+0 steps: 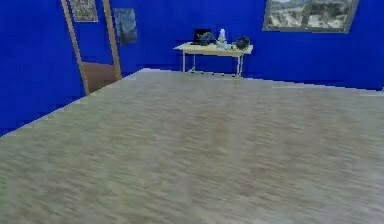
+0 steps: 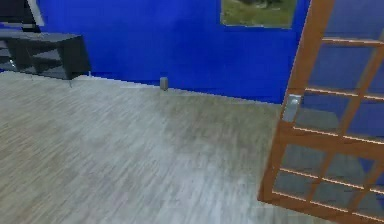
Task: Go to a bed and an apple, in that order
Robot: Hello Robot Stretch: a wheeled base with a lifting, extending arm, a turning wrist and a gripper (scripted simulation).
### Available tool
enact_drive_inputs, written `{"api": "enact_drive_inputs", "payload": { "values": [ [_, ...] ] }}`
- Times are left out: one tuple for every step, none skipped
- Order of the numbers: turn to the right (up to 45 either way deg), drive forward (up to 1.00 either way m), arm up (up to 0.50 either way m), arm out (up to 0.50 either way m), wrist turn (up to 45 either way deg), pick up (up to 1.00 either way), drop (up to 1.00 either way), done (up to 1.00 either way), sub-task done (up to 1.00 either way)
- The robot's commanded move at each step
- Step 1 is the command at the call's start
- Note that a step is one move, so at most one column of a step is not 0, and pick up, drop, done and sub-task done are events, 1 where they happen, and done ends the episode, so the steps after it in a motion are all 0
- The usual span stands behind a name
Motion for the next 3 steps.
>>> {"api": "enact_drive_inputs", "payload": {
  "values": [
    [-18.0, 0.00, 0.00, 0.00, 0.0, 0.00, 0.00, 0.00, 0.00],
    [0.0, 1.00, 0.00, 0.00, 0.0, 0.00, 0.00, 0.00, 0.00],
    [0.0, 1.00, 0.00, 0.00, 0.0, 0.00, 0.00, 0.00, 0.00]
  ]
}}
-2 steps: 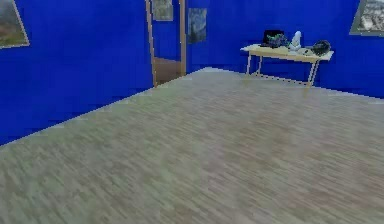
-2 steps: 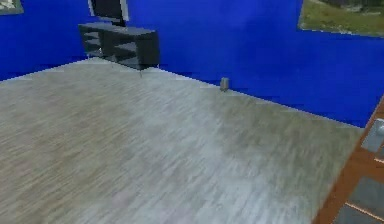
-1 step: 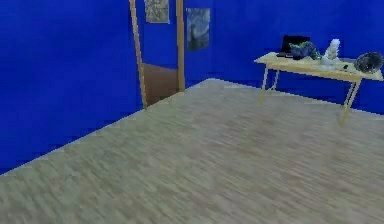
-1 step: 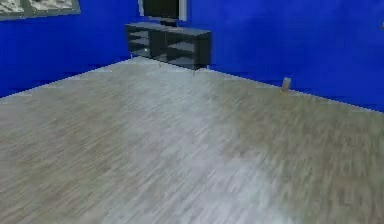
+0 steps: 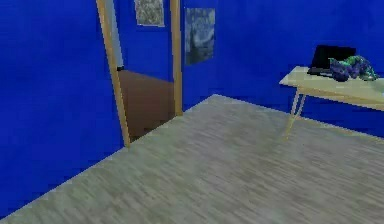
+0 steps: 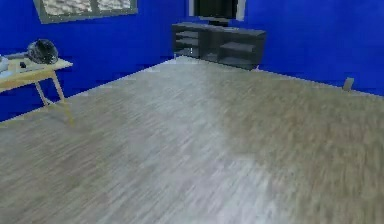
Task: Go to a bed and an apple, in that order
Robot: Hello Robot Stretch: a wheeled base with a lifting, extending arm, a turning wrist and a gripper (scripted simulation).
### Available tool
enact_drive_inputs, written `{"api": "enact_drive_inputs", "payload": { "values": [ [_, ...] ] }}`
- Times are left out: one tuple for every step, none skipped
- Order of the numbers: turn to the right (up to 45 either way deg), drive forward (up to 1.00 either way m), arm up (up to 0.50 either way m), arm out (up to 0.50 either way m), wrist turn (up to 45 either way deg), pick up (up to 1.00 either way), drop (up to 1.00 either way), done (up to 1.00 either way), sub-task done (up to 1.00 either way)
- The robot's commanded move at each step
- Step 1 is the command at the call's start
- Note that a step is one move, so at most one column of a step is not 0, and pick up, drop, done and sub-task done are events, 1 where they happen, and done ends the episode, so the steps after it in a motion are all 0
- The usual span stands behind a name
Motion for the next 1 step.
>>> {"api": "enact_drive_inputs", "payload": {
  "values": [
    [-3.0, 0.00, 0.00, 0.00, 0.0, 0.00, 0.00, 0.00, 0.00]
  ]
}}
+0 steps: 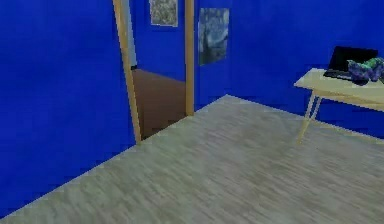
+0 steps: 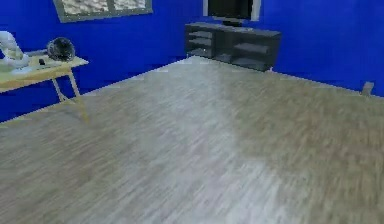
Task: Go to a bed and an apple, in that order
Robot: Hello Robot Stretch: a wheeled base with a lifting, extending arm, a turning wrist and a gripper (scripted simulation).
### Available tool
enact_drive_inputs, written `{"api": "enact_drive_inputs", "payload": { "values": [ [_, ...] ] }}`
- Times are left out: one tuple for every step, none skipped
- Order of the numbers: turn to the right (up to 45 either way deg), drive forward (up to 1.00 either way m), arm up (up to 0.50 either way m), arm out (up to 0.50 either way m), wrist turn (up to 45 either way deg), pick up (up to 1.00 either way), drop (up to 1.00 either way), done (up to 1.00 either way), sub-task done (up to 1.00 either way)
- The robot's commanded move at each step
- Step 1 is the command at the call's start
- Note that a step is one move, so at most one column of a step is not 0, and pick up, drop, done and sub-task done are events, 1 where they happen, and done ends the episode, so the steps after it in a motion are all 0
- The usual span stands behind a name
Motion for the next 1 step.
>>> {"api": "enact_drive_inputs", "payload": {
  "values": [
    [0.0, 1.00, 0.00, 0.00, 0.0, 0.00, 0.00, 0.00, 0.00]
  ]
}}
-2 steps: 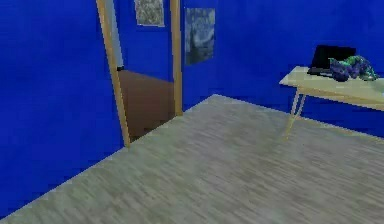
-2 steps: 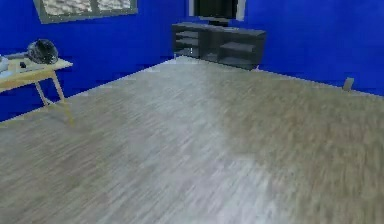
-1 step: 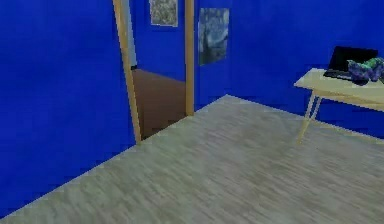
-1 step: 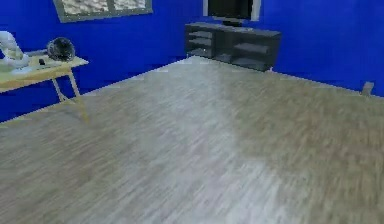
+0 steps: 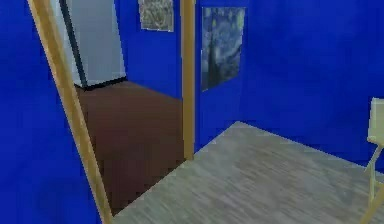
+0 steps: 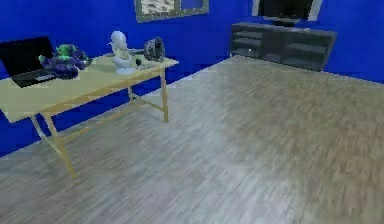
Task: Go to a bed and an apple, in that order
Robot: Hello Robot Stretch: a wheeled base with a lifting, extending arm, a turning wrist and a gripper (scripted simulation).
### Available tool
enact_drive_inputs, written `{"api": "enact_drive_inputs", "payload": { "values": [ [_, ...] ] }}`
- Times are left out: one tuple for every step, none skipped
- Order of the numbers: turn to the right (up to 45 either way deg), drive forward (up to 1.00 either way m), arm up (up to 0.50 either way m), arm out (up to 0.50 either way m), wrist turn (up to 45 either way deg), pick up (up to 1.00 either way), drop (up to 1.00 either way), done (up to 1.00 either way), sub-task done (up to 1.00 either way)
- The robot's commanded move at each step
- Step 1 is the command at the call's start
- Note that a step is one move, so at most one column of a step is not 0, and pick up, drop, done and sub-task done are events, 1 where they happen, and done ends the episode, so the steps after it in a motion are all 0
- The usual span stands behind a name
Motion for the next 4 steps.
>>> {"api": "enact_drive_inputs", "payload": {
  "values": [
    [0.0, 0.85, 0.00, 0.00, 0.0, 0.00, 0.00, 0.00, 0.00],
    [-36.0, 0.00, 0.00, 0.00, 0.0, 0.00, 0.00, 0.00, 0.00],
    [0.0, 0.40, 0.00, 0.00, 0.0, 0.00, 0.00, 0.00, 0.00],
    [0.0, 0.95, 0.00, 0.00, 0.0, 0.00, 0.00, 0.00, 0.00]
  ]
}}
